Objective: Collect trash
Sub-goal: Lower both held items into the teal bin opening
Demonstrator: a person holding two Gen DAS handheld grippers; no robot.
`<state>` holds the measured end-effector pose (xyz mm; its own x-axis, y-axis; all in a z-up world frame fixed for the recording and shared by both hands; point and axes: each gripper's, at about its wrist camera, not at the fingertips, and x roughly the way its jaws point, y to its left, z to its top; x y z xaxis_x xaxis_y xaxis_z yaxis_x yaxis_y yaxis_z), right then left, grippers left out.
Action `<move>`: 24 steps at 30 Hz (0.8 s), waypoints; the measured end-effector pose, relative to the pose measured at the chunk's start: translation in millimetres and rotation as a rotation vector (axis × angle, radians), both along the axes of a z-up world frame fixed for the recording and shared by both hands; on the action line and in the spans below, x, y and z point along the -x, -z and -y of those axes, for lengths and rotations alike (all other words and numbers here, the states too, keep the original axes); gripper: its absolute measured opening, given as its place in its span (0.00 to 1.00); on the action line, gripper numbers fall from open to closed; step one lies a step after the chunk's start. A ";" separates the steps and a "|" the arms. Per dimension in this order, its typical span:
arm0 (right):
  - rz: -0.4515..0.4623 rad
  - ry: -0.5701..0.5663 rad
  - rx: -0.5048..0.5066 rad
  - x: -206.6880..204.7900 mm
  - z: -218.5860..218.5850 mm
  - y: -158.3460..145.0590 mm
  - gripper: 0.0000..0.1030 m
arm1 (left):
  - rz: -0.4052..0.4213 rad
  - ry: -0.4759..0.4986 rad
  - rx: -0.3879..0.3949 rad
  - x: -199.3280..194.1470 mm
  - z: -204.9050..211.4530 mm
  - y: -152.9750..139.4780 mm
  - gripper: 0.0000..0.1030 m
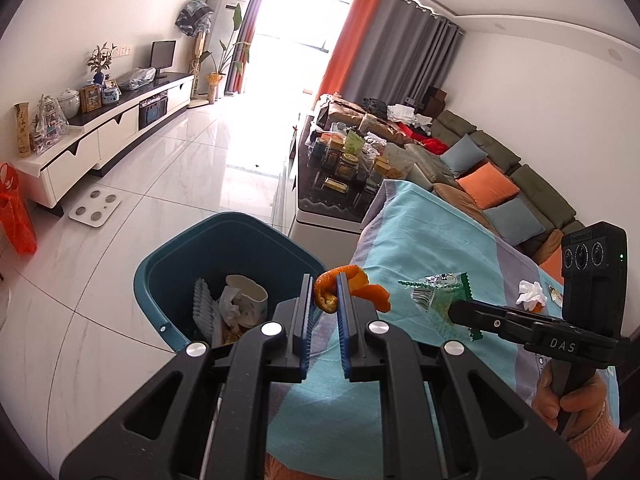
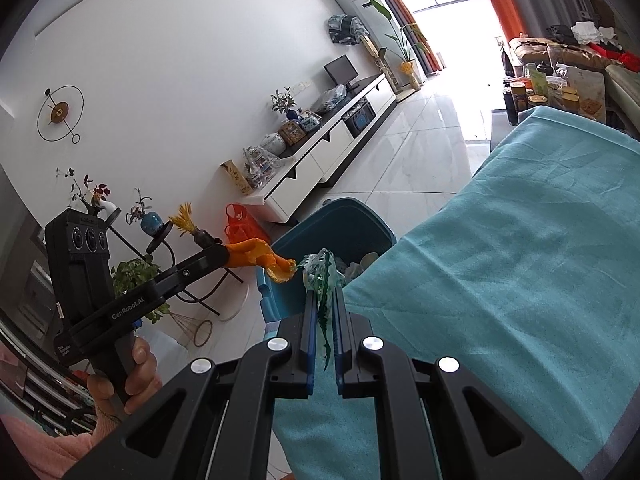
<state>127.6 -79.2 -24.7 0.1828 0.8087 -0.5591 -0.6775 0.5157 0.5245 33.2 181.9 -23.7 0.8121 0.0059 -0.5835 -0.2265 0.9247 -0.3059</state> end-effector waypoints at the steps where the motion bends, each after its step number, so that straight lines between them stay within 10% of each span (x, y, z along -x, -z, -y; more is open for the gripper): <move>1: 0.000 -0.002 0.001 -0.7 -0.9 0.1 0.06 | 0.000 -0.002 -0.001 0.6 -1.3 0.0 0.11; 24: 0.001 -0.048 0.027 -2.4 -36.7 -3.5 0.06 | -0.022 -0.061 -0.007 -2.8 -10.3 8.3 0.11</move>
